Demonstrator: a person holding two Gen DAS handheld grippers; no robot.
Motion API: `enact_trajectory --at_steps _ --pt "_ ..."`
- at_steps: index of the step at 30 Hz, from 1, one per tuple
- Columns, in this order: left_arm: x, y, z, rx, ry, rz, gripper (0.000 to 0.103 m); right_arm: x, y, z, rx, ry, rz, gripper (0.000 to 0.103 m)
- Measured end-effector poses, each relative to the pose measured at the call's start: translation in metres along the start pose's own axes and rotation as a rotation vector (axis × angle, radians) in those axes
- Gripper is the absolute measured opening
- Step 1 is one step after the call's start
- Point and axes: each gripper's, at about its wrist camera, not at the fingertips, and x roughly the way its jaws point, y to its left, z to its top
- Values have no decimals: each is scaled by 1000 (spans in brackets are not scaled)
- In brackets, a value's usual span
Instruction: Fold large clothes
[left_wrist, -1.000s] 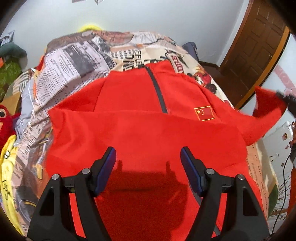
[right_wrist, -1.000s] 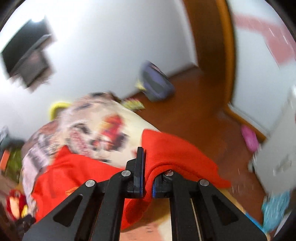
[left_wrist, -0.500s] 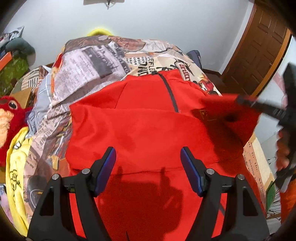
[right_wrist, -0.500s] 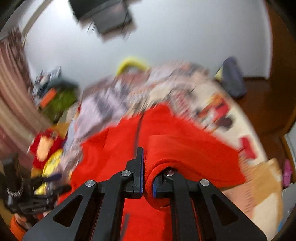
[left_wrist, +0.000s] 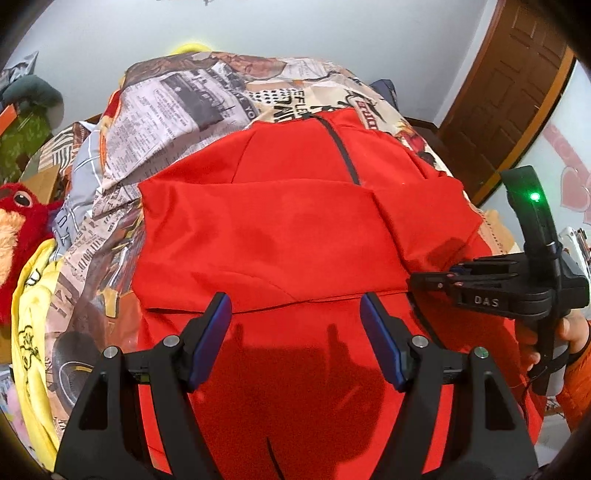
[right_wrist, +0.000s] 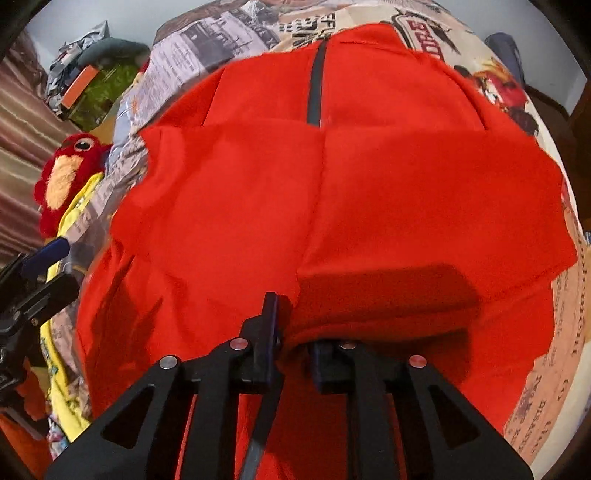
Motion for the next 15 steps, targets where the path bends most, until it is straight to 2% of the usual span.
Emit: enact_trajectory --at_steps 3,6,9,12,15 --pt "-8 -11 5 27 -17 7 71 -25 -6 -6 -9 -35 -1 19" --pt "-18 -28 14 65 -54 35 71 -56 -12 -12 -40 -119 -31 24" --pt "-26 -49 27 100 -81 17 71 -88 -21 -19 -68 -214 -84 28" --pt "-29 -75 41 134 -97 -18 71 -119 -40 -29 -35 -304 -118 37" --pt "-24 -104 55 182 -98 -45 71 -141 -65 -43 14 -373 -171 38"
